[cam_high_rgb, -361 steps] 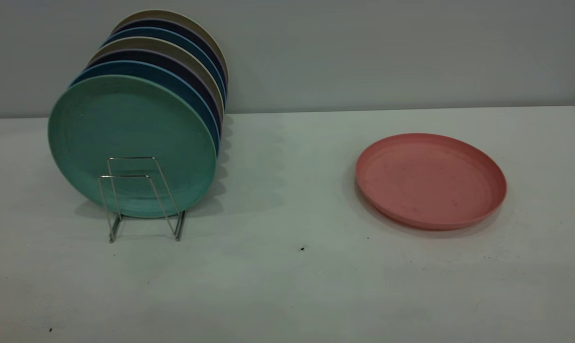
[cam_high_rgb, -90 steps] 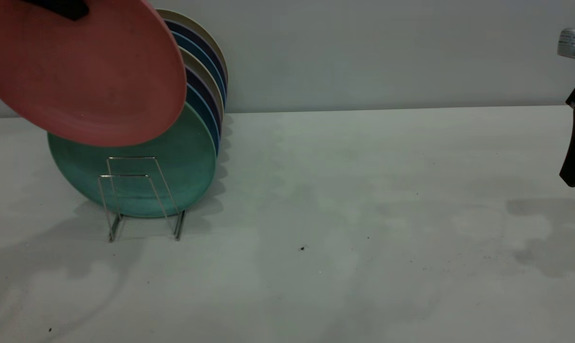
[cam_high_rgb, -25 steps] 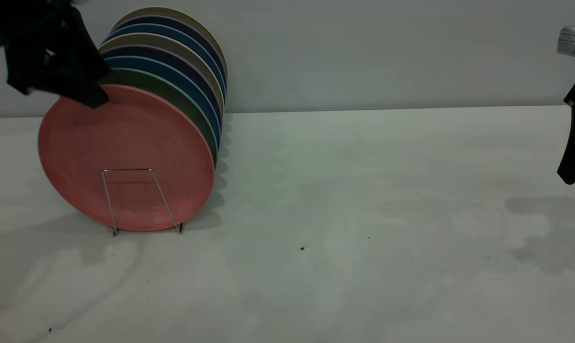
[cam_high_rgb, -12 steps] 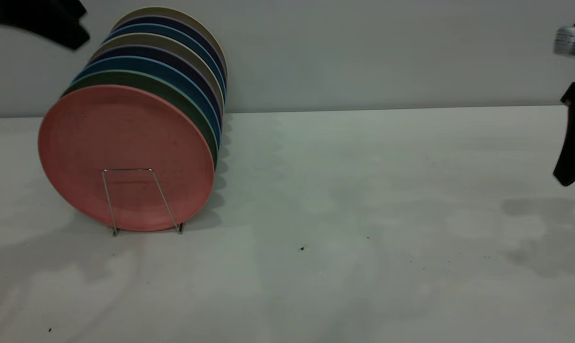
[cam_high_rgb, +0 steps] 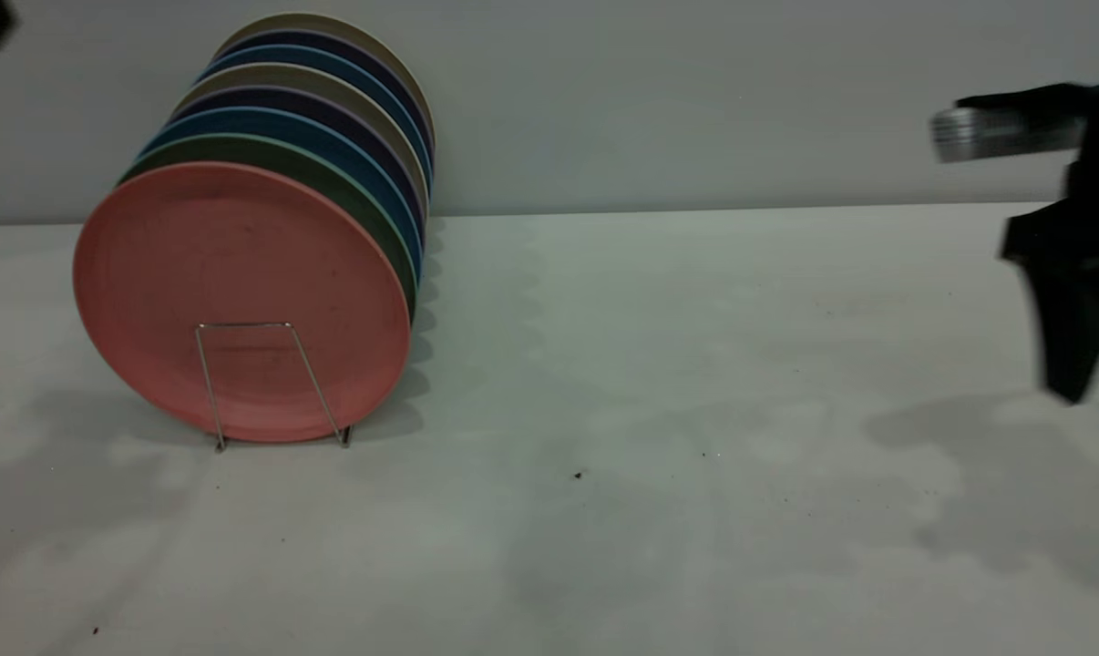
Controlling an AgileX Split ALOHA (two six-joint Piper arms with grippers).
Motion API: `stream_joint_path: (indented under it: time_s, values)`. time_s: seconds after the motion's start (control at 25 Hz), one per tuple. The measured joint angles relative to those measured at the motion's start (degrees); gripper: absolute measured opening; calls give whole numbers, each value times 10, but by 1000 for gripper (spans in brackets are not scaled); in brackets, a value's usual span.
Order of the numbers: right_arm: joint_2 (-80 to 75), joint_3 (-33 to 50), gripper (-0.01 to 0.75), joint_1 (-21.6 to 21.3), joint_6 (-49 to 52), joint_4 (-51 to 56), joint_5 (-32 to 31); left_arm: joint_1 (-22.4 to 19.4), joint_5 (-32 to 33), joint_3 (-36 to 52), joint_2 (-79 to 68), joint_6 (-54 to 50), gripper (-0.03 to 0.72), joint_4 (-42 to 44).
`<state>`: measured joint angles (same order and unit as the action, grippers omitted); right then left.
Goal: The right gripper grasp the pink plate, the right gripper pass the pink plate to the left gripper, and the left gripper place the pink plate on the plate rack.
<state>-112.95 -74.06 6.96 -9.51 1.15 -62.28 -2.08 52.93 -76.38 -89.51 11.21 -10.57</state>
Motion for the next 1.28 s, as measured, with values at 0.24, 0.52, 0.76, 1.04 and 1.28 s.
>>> stream_joint_path:
  time_s: [0.24, 0.52, 0.76, 1.04, 1.28]
  values:
    - [46, -26, 531, 0, 73, -119, -58, 0, 66, 0, 66, -46, 513, 77]
    - [178, 7, 531, 0, 95, -98, -65, 0, 86, 91, 156, -65, 513, 106]
    - [363, 121, 531, 0, 88, -58, -73, 0, 58, 243, 301, -75, 513, 102]
    - [607, 233, 531, 0, 63, -41, -83, 0, 54, 379, 492, -75, 513, 99]
    - [798, 312, 531, 0, 44, -37, -88, 0, 74, 434, 630, -77, 513, 97]
